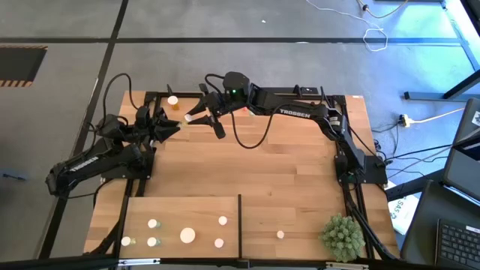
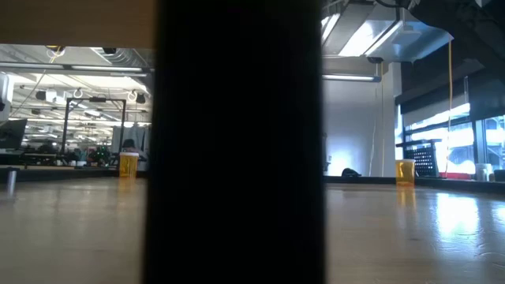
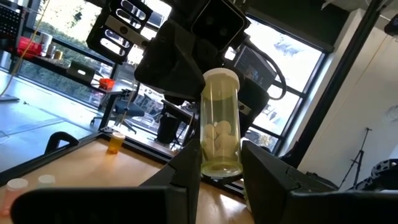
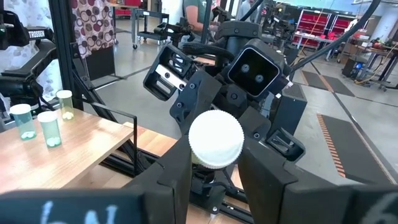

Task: Pick and place medicine bottles onto shelf by color
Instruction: Put the top right yellow pill bottle on the shelf aligned with the other yellow pill bottle

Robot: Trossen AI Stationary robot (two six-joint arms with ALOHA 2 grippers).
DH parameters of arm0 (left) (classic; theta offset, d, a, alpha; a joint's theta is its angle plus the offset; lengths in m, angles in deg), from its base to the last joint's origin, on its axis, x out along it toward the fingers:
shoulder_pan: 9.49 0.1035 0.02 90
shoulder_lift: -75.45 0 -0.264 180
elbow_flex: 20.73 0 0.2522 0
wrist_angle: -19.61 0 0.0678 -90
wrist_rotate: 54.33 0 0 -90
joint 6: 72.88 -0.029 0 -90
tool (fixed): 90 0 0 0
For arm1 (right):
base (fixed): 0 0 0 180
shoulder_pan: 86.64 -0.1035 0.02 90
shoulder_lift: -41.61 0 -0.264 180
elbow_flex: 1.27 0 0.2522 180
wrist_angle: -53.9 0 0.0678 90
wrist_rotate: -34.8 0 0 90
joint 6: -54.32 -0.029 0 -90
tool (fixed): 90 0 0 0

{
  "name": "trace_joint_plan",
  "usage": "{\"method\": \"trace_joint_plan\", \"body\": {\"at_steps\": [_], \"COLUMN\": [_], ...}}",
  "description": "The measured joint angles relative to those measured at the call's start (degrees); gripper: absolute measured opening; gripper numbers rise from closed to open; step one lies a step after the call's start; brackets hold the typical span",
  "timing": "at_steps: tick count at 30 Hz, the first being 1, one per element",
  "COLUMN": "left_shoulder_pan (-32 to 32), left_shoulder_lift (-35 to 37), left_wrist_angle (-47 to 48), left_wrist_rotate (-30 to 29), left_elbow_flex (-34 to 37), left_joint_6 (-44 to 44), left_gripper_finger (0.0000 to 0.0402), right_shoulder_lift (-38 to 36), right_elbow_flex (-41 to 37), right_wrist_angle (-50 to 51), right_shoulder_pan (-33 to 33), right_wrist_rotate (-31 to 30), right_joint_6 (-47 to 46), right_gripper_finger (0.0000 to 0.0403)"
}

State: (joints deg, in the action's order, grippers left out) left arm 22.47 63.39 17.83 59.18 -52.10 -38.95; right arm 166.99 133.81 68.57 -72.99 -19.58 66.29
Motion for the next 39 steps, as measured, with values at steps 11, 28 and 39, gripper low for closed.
{"method": "trace_joint_plan", "body": {"at_steps": [11, 28, 39], "left_shoulder_pan": [-0.02, 0.02, 0.07], "left_shoulder_lift": [0.02, 0.40, 0.42], "left_wrist_angle": [0.00, -0.06, -0.90], "left_wrist_rotate": [-1.83, -3.37, 2.11], "left_elbow_flex": [0.00, 0.00, -0.01], "left_joint_6": [-0.02, -1.06, -6.69], "left_gripper_finger": [0.0103, 0.0157, 0.0159], "right_shoulder_lift": [-0.07, -0.11, -0.32], "right_elbow_flex": [0.04, 0.13, 0.13], "right_wrist_angle": [-0.02, 0.22, 0.65], "right_shoulder_pan": [0.04, 0.14, 1.20], "right_wrist_rotate": [-0.31, -1.22, -0.16], "right_joint_6": [0.07, -1.47, -4.28], "right_gripper_finger": [0.0118, 0.0117, 0.0117]}}
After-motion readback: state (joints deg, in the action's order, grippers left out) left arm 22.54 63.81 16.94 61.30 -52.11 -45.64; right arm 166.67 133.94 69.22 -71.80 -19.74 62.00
